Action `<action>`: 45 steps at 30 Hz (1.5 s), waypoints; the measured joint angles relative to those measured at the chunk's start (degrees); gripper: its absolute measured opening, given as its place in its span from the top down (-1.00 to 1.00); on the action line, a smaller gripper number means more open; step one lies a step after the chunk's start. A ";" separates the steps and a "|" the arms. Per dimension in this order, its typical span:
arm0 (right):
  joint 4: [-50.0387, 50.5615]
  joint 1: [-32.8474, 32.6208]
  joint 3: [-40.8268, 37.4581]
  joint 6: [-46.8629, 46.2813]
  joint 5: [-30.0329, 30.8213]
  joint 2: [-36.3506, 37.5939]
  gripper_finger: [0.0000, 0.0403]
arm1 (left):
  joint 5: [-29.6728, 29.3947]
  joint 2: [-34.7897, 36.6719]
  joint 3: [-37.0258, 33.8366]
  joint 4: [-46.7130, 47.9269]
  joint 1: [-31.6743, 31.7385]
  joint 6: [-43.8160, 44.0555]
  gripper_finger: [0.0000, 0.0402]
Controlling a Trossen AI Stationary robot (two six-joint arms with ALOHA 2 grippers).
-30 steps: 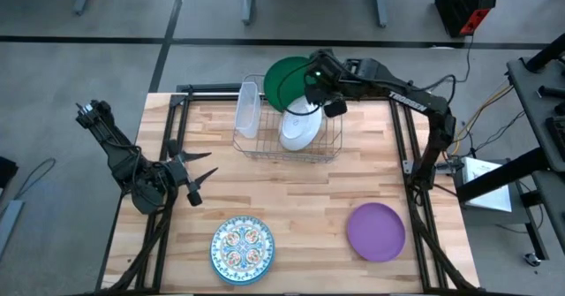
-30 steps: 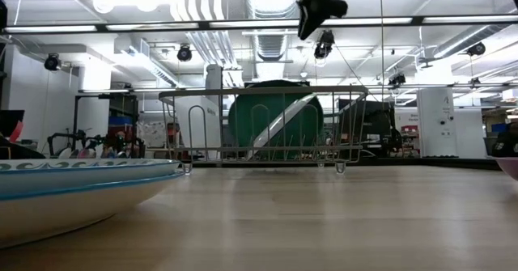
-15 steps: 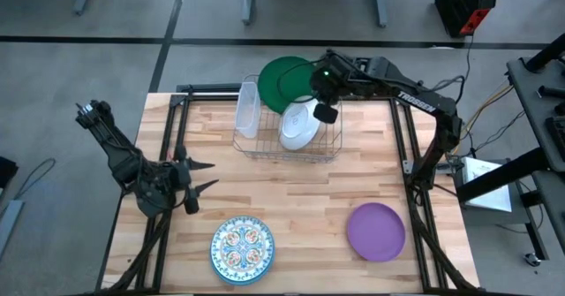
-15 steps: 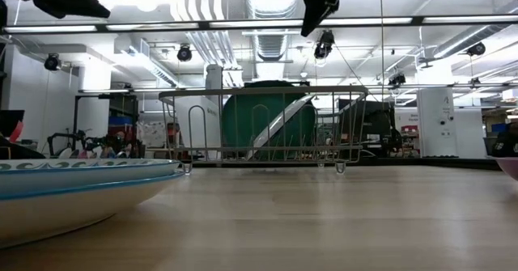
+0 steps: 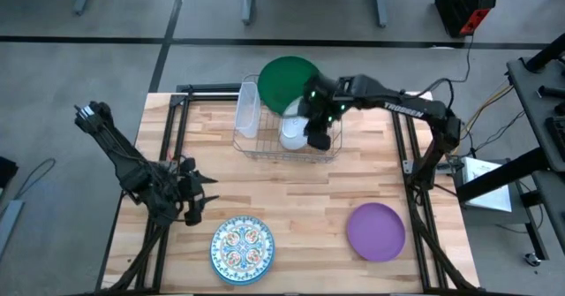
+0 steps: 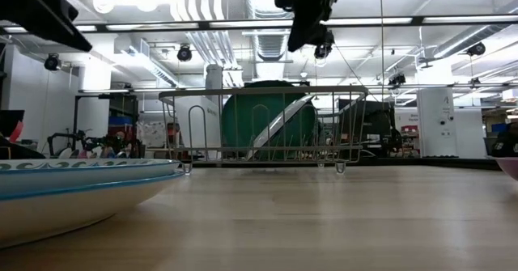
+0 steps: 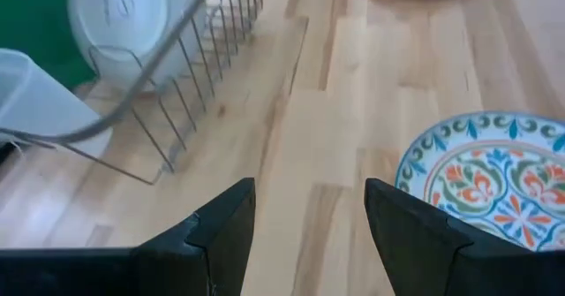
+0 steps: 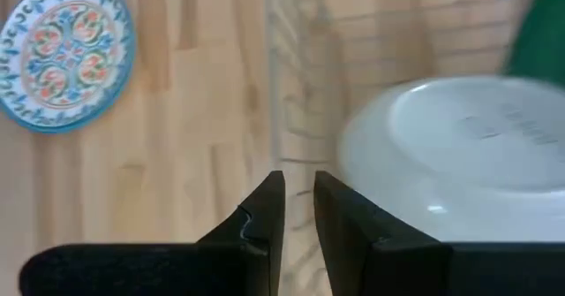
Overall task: Sort dishes
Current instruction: Put the white plate into the dish rack
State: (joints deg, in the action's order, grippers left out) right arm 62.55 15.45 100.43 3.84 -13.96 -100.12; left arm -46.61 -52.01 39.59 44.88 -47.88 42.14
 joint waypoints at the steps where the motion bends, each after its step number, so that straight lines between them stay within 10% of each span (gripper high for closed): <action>1: -0.93 -0.97 -1.10 -1.64 -0.04 0.00 0.74 | 0.77 -0.63 0.00 -0.04 0.00 0.52 -0.01; 15: -20.31 -19.00 -16.13 -24.63 -0.07 -0.07 0.73 | 8.00 -8.32 -2.96 -2.84 -0.06 4.91 -0.01; 25: -41.15 -29.86 -25.96 -43.17 4.69 -0.26 0.63 | 26.62 -10.36 -9.34 -24.76 -0.34 -0.30 0.11; 45: -61.72 -34.98 -30.43 -62.73 10.19 -12.23 0.31 | 28.55 -26.02 -11.15 -37.99 -6.12 6.27 0.37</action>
State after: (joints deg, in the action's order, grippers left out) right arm 0.82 -19.53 70.00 -58.90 -3.77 -112.35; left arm -18.06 -78.03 28.45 6.88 -54.00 48.40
